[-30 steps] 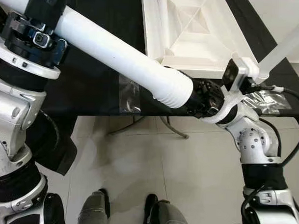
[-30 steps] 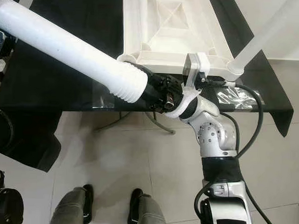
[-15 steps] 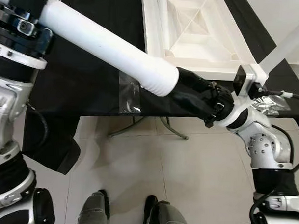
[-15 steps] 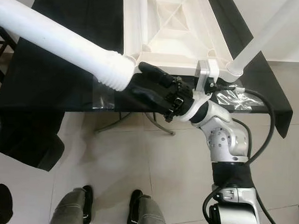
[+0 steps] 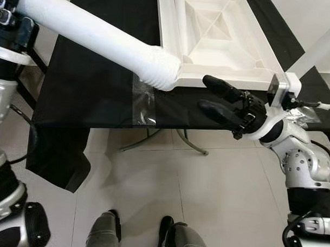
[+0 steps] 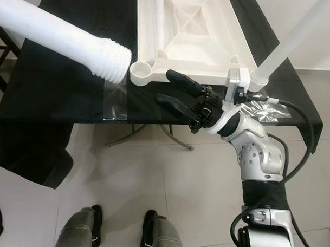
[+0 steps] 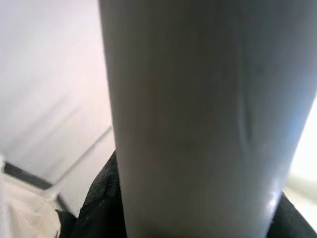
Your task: Building children table
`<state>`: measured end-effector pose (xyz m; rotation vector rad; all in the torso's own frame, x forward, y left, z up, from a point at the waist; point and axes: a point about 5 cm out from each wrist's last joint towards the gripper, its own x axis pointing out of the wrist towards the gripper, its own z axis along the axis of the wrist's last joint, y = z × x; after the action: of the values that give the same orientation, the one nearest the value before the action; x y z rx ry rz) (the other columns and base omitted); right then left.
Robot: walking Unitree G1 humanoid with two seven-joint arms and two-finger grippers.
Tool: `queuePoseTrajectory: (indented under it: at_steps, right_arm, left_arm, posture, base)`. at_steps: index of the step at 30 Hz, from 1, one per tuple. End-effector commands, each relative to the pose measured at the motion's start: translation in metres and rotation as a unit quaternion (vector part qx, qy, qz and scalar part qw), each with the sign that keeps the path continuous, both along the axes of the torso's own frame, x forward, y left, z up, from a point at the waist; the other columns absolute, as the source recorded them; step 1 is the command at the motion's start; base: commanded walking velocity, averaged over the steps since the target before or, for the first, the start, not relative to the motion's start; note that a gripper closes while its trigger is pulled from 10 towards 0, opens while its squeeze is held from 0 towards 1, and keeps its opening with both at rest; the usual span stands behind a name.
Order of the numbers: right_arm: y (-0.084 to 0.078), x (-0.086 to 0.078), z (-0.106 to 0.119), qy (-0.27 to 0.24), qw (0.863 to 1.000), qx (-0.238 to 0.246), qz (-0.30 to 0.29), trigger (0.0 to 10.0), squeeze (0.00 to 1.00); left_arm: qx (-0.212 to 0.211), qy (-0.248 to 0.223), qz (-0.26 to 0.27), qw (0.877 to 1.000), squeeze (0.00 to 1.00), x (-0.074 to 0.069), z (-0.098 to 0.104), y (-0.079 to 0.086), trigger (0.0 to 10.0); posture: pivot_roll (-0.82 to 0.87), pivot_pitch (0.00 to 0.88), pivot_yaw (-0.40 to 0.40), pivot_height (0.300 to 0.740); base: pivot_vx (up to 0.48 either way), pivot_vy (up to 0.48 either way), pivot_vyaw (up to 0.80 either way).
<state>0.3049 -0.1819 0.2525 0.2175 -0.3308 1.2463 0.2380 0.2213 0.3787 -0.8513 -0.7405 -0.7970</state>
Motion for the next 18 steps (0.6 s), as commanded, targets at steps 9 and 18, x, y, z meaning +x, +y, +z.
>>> queuePoseTrajectory:
  at_steps: [9, 18]
  right_arm:
    - [0.004, -0.006, 0.023, -0.053, 0.997, -0.039, 0.051, 10.0, 1.00]
    - [0.072, 0.020, -0.018, -0.061, 0.975, -0.199, 0.073, 10.0, 0.00]
  left_arm:
    - [0.380, -0.012, 0.040, 0.924, 0.00, 0.010, -0.026, -0.060, 0.0]
    - [0.438, -0.085, -0.097, 0.890, 0.00, 0.016, -0.022, -0.111, 0.0]
  posture:
    - [0.18, 0.206, -0.119, 0.740]
    - [0.19, 0.183, -0.128, 0.740]
  base:
    - [0.000, 0.000, 0.00]
    - [0.000, 0.000, 0.00]
